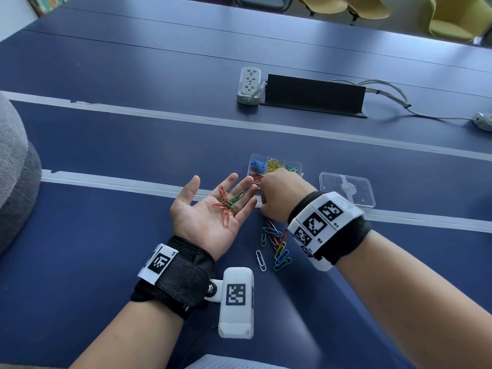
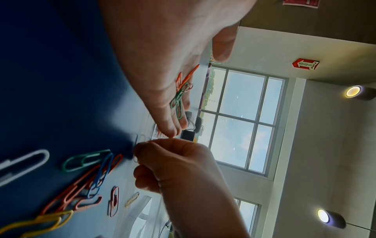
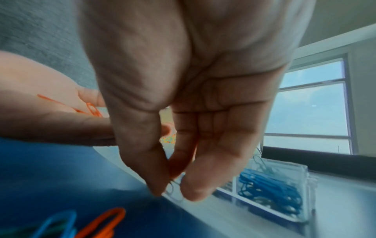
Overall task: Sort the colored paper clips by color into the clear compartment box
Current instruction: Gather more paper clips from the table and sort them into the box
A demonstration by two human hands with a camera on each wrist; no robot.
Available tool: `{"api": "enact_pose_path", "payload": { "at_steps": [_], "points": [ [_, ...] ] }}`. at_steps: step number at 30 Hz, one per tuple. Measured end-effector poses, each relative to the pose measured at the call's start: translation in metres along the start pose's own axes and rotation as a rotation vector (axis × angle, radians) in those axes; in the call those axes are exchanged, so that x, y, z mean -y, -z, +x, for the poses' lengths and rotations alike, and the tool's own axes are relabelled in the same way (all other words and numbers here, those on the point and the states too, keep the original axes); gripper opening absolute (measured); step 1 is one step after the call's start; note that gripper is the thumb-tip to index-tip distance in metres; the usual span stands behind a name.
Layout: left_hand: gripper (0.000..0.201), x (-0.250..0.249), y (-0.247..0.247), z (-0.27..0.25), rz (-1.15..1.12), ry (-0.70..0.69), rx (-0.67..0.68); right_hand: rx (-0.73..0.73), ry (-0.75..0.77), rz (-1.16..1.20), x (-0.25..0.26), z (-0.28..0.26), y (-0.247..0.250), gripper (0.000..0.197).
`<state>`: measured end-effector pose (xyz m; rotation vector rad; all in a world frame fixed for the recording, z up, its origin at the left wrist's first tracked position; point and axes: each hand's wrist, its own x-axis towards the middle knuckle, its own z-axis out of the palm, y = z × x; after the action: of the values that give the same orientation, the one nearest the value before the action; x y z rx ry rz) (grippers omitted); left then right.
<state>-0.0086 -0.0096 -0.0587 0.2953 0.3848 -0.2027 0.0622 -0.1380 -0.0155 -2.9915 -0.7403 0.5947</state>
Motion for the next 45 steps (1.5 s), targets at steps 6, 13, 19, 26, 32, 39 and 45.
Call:
{"api": "enact_pose_path", "payload": {
  "at_steps": [6, 13, 19, 26, 32, 39, 45],
  "points": [
    [0.068, -0.001, 0.0, -0.001, 0.017, -0.019, -0.02, -0.264, -0.093, 0.227, -0.024, 0.007, 0.024, 0.014],
    [0.067, 0.002, -0.004, -0.001, 0.028, -0.012, -0.015, -0.249, -0.106, 0.196, -0.028, 0.011, 0.01, 0.018],
    [0.071, 0.003, -0.004, -0.002, 0.043, -0.012, -0.027, -0.338, 0.199, 0.293, -0.009, -0.009, 0.016, 0.015],
    [0.077, 0.006, -0.008, -0.005, 0.012, -0.006, 0.014, -0.181, 0.326, 0.144, 0.002, -0.014, 0.012, 0.017],
    [0.075, 0.007, -0.006, -0.005, 0.059, -0.018, -0.009, -0.267, 0.284, 0.216, -0.001, -0.016, 0.01, 0.013],
    [0.063, 0.009, -0.009, -0.004, 0.025, -0.01, -0.045, -0.135, 0.214, 0.203, 0.017, -0.023, -0.003, 0.02],
    [0.065, 0.007, -0.005, -0.005, 0.038, 0.016, -0.076, -0.193, 0.182, 0.262, 0.022, -0.029, -0.01, 0.016]
  ]
}}
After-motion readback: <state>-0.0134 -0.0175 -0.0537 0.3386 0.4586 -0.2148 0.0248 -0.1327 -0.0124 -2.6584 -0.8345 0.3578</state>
